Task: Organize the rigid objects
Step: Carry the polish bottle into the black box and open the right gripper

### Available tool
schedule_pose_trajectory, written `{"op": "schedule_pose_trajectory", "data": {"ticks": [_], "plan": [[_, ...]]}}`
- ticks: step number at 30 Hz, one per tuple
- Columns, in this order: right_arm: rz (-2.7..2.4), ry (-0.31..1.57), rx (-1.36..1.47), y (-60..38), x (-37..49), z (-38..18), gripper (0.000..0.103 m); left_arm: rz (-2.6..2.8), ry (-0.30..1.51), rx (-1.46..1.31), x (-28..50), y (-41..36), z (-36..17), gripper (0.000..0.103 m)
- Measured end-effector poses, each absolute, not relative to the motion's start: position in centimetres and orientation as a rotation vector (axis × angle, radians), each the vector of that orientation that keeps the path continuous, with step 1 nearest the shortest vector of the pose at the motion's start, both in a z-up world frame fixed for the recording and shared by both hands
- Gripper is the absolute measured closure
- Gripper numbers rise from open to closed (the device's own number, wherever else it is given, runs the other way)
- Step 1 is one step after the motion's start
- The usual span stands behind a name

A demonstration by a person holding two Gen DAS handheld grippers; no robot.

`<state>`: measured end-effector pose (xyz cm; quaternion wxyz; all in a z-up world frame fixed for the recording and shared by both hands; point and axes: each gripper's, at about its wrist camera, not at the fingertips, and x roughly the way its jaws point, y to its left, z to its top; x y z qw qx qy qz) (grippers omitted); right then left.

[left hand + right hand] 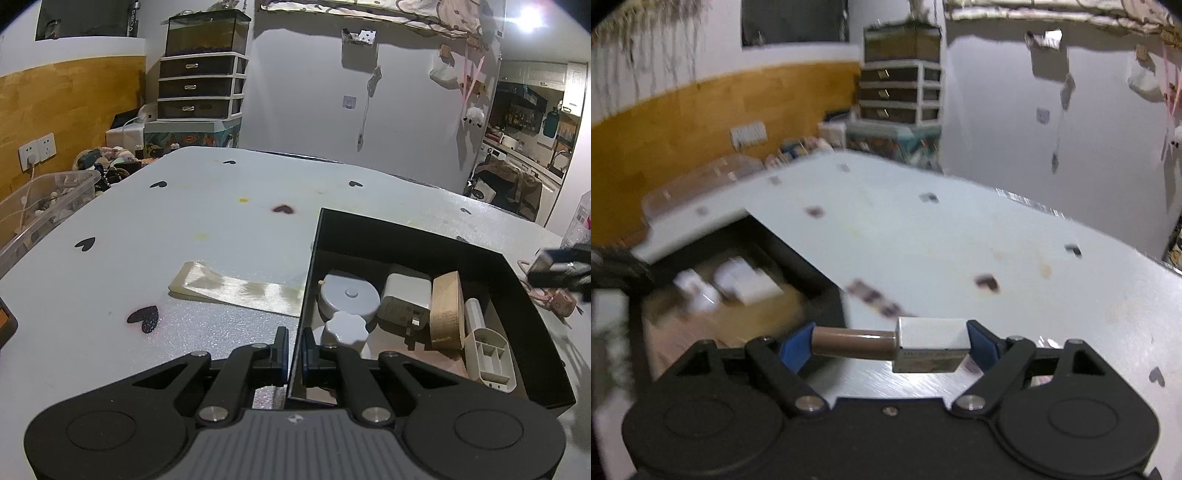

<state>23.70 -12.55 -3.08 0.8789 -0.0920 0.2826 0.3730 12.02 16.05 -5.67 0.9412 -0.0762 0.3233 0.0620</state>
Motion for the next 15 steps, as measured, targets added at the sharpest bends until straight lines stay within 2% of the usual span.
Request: {"op": "schedule_pose_trajectory", "data": {"ticks": [7, 15], "plan": [[0.99, 0.536, -0.208, -8.4, 19.7, 0.8, 0.016, 0.113, 0.653, -0.172, 11.8, 16.4, -5.7, 0.096], [1.171, 0.615, -0.344, -1.1, 18.9, -0.7, 0.016, 0.093, 0.653, -0.179, 11.9, 16.6, -5.7, 0.096]]}}
